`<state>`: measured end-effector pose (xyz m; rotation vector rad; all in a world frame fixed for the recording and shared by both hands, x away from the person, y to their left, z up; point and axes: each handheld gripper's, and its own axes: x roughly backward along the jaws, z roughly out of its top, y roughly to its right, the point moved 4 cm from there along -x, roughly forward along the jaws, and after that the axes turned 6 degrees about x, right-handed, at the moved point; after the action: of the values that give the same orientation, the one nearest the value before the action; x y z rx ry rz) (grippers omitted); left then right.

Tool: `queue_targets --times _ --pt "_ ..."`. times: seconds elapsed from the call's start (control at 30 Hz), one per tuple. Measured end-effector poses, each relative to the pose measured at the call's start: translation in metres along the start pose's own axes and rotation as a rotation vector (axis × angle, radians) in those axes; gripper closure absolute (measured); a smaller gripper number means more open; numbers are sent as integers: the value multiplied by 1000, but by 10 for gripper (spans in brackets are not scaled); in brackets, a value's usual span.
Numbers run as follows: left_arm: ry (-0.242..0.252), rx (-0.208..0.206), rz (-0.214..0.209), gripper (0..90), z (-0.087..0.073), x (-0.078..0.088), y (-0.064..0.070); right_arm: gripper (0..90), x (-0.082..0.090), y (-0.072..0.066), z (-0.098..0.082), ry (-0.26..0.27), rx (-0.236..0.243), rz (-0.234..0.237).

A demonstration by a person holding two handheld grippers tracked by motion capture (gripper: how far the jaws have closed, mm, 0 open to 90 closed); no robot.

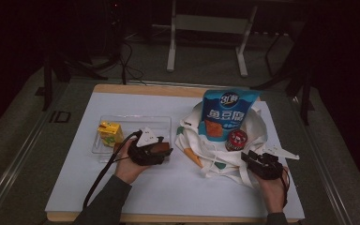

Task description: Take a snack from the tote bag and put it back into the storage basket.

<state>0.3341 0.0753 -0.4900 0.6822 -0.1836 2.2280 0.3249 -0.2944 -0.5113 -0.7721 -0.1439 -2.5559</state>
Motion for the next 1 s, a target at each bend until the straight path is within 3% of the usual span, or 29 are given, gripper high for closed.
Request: queue_targets --times 0.07,0.2,0.47,0.63,1.0 --pt "-10 -7 -23 441 -1 -2 3 647 7 1 6 9 7 -2" --pt "-12 -33 -29 458 -1 -7 10 645 21 11 23 31 17 -17" --pt "-10 -48 -48 488 -3 -14 21 636 24 15 49 12 67 -41" --pt "-1 -46 -50 485 -6 -19 26 634 28 16 60 37 63 -52" --pt "5 -86 -76 477 -10 -26 41 617 15 28 80 42 42 -17"
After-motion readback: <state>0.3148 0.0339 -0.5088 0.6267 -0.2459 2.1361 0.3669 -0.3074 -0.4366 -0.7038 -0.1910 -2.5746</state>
